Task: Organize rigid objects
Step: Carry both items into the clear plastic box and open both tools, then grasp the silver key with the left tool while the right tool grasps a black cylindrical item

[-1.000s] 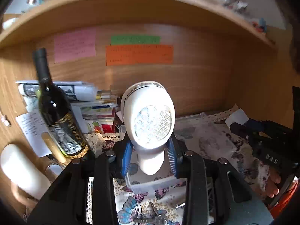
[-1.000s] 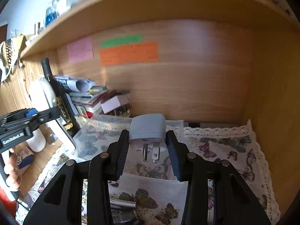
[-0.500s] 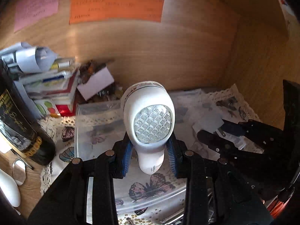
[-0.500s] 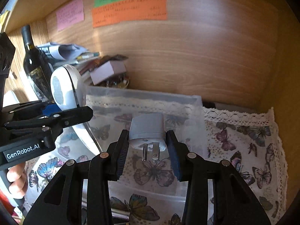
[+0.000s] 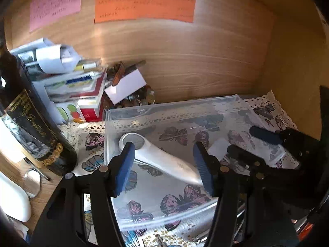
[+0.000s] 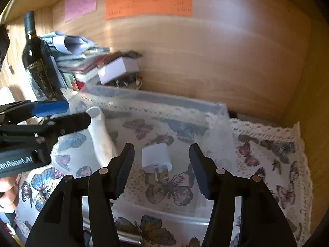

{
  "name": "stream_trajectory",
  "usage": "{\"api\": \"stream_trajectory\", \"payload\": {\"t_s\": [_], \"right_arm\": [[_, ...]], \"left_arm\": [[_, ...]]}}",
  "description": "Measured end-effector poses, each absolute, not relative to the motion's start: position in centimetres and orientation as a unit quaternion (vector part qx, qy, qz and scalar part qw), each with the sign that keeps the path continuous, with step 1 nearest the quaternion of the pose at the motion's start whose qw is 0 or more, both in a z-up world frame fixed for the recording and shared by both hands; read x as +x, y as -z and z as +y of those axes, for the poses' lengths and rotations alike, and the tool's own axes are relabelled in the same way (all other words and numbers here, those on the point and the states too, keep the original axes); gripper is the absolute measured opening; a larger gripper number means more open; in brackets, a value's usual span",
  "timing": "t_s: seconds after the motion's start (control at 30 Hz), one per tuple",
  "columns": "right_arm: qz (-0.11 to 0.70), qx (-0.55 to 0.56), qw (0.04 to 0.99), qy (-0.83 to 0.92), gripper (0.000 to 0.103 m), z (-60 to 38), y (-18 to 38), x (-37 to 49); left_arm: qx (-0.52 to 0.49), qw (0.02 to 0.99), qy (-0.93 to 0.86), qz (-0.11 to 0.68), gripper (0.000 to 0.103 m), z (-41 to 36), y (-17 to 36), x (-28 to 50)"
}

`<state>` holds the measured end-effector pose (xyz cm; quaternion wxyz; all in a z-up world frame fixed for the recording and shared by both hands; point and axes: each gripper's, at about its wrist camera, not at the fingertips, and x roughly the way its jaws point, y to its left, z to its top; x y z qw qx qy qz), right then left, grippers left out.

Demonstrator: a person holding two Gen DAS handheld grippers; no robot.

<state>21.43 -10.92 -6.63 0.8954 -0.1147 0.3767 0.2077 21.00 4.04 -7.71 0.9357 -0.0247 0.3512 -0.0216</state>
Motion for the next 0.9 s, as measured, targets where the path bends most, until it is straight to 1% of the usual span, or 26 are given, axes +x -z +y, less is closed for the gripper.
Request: {"api": "stream_trajectory", "payload": {"t_s": [0.1,0.13,0.23,0.3,0.37,0.43,0.57,0.77,0.9], "right_arm": [[0.36,-0.112,0.902,-0.212,0.055,-11.3,5.2,20.3],[0.355,-0.108,0.904,-0.213,0.058,-11.5,4.8,20.0],[0.343,-0.099,0.908,-0.219,0.06,-11.8,3.5,18.9],[0.33,-0.095,0.913,-0.22,0.061,-12.2,2.6,17.9],[0.318,-0.091,0.918,-0.22,0.065,-12.6,1.7,16.9],[0.304,-0.081,0.923,-0.221,0.068,-13.4,0.8,15.7],[0.29,-0.075,0.93,-0.216,0.07,-14.4,0.2,14.0],[0.299,-0.069,0.929,-0.208,0.07,-15.7,1.0,12.0],[0.319,-0.062,0.923,-0.208,0.07,-16.2,2.6,11.2]], "left_arm": [[-0.02,0.94,0.02,0.34,0.062,3.9,6.9,19.9],[-0.02,0.941,0.02,0.337,0.064,3.9,6.6,19.7],[-0.023,0.946,0.018,0.322,0.067,4.0,5.6,18.1],[-0.017,0.95,0.011,0.31,0.071,3.9,5.0,17.1],[-0.012,0.955,0.005,0.297,0.078,3.8,4.4,16.0],[-0.011,0.958,0.005,0.286,0.082,3.8,3.9,14.4],[-0.01,0.961,0.005,0.278,0.09,4.1,3.5,12.1],[0.001,0.958,-0.003,0.287,0.095,4.6,4.8,9.3],[-0.004,0.948,-0.008,0.319,0.095,5.3,7.0,8.7]]}}
